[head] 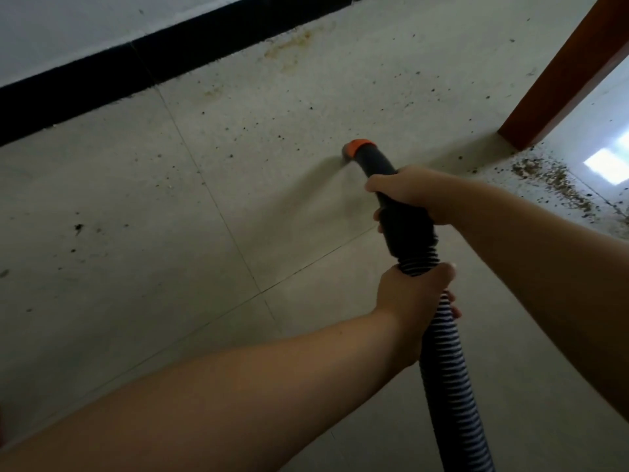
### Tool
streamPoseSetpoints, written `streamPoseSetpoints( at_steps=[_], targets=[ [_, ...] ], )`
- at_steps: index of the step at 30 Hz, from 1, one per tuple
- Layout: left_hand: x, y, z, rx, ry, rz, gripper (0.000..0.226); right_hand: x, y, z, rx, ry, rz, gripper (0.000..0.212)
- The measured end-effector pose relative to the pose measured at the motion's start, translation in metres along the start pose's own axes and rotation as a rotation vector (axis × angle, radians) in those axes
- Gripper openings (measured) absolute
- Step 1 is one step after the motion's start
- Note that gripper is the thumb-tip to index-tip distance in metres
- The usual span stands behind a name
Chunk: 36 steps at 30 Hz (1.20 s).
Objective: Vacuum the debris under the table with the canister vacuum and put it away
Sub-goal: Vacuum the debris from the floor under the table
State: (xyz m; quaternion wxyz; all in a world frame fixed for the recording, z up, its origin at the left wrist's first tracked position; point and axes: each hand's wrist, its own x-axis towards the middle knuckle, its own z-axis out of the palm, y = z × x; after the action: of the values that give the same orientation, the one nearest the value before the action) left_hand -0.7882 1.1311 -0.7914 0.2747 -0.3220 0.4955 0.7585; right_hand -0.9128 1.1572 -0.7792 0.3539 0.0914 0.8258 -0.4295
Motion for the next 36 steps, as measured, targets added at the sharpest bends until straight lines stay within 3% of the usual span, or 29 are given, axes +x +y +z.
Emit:
streamPoseSetpoints(
  at_steps=[8, 13, 18, 21, 24, 29, 32, 36],
  targets=[
    [0.034, 0.024, -0.001, -0.025, 0.030, 0.031, 0.011, 0.035, -0.015, -0.013, -0.016, 0.073, -0.018, 0.044],
    [0.017, 0.015, -0.021, -0.090, 0.176, 0.102, 0.013, 0.033, -0.033, 0.028, -0.155, -0.078, -0.094, 0.048],
    [-0.008, -0.010, -0.032, -0.143, 0.221, 0.147, 0.016, 0.013, -0.032, 0.064, -0.333, -0.230, -0.149, 0.044],
    [-0.015, -0.019, -0.031, -0.153, 0.203, 0.166, 0.017, 0.006, -0.026, 0.066, -0.316, -0.295, -0.151, 0.037],
    [-0.008, -0.012, -0.030, -0.119, 0.161, 0.117, 0.017, 0.010, -0.022, 0.053, -0.204, -0.236, -0.114, 0.032],
    [0.014, 0.014, -0.043, -0.094, 0.141, 0.075, 0.012, 0.036, -0.029, 0.044, -0.102, -0.029, -0.108, 0.044],
    [0.020, 0.027, -0.064, -0.113, 0.192, 0.105, 0.014, 0.049, -0.048, 0.063, -0.065, -0.030, -0.133, 0.043],
    [0.011, 0.029, -0.091, -0.171, 0.267, 0.148, 0.014, 0.050, -0.071, 0.099, -0.134, -0.151, -0.171, 0.041]
  ],
)
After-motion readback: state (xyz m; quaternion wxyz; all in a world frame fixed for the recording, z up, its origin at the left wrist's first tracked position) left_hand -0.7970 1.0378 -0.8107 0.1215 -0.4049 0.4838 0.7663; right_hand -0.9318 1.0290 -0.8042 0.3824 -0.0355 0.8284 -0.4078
